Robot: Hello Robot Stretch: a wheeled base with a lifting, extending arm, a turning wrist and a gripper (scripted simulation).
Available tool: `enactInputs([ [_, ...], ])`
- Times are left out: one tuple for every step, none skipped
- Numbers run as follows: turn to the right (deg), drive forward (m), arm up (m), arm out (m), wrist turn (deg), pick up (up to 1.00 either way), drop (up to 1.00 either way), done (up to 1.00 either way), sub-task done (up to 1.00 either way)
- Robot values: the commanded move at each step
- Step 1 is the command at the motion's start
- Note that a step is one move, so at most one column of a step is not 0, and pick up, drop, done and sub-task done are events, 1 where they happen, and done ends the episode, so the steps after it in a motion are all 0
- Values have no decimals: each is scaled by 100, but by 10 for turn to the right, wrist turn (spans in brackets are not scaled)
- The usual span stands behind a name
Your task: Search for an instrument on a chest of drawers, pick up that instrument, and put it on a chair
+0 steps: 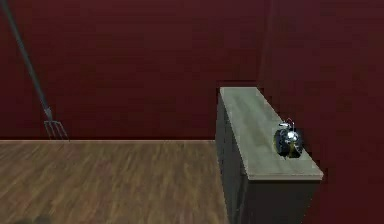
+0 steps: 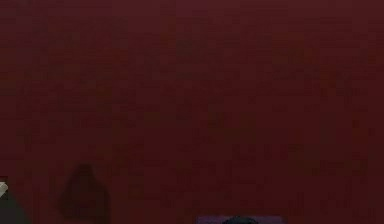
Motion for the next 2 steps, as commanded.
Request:
enactInputs([
  [0, 15, 0, 0, 0, 0, 0, 0, 0],
  [-450, 0, 0, 0, 0, 0, 0, 0, 0],
])
